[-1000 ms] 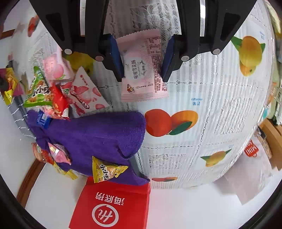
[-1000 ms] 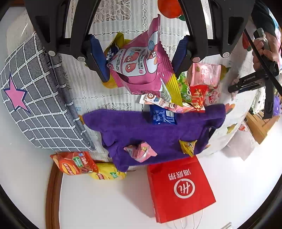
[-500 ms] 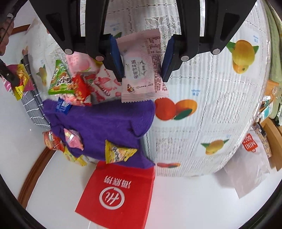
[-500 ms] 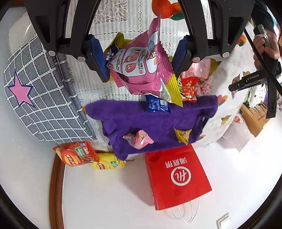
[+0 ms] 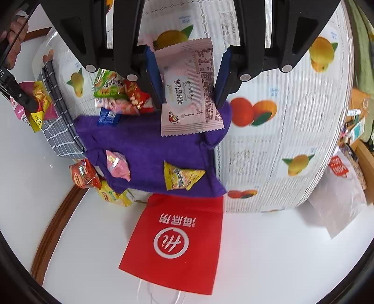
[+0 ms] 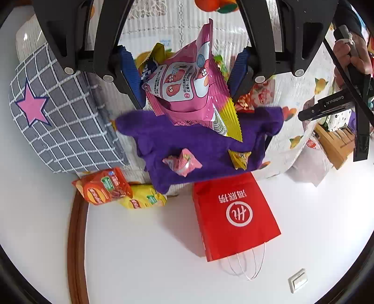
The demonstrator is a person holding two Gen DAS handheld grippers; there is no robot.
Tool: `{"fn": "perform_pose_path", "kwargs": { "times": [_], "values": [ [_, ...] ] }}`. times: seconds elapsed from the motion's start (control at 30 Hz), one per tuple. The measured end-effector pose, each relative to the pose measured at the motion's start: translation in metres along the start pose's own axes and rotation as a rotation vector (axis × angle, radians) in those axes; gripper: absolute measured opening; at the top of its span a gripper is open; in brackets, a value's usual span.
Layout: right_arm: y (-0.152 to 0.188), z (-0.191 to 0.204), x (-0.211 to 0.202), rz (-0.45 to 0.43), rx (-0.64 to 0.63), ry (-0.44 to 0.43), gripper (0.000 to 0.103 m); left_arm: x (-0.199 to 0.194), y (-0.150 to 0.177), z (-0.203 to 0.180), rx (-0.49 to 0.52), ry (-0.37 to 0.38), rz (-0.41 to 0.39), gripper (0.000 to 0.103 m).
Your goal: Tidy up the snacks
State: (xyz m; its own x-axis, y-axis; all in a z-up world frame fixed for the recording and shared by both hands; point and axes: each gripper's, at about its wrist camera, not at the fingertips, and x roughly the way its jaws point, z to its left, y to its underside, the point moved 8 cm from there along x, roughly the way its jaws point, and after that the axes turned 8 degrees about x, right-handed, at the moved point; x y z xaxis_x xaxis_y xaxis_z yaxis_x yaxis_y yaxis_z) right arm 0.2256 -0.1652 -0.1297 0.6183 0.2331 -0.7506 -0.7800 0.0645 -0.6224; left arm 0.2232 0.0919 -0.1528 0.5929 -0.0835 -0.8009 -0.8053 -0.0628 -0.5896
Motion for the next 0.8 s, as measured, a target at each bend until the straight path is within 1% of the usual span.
{"fn": "perform_pose_path", "kwargs": {
  "times": [0.13,0.3,0.6,0.8],
  "values": [
    [-0.017,0.010,0.004,-0.017,-0.011,-0.013,0.067,0.001,-0.017,-0.006,0.015,0.001,-0.011,0.041],
    [-0.042,0.022,0.014,-0.040,-0.031,-0.019,0.067,0.007,-0.042,-0.012,0.014,0.020,-0.021,0.041],
    [-0.085,0.044,0.045,-0.052,-0.051,-0.039,0.067,0.027,-0.091,-0.018,0.006,0.040,-0.038,0.041],
    [-0.112,0.054,0.069,-0.041,-0.063,-0.048,0.067,0.041,-0.120,-0.014,0.003,0.023,-0.053,0.041]
  ]
}}
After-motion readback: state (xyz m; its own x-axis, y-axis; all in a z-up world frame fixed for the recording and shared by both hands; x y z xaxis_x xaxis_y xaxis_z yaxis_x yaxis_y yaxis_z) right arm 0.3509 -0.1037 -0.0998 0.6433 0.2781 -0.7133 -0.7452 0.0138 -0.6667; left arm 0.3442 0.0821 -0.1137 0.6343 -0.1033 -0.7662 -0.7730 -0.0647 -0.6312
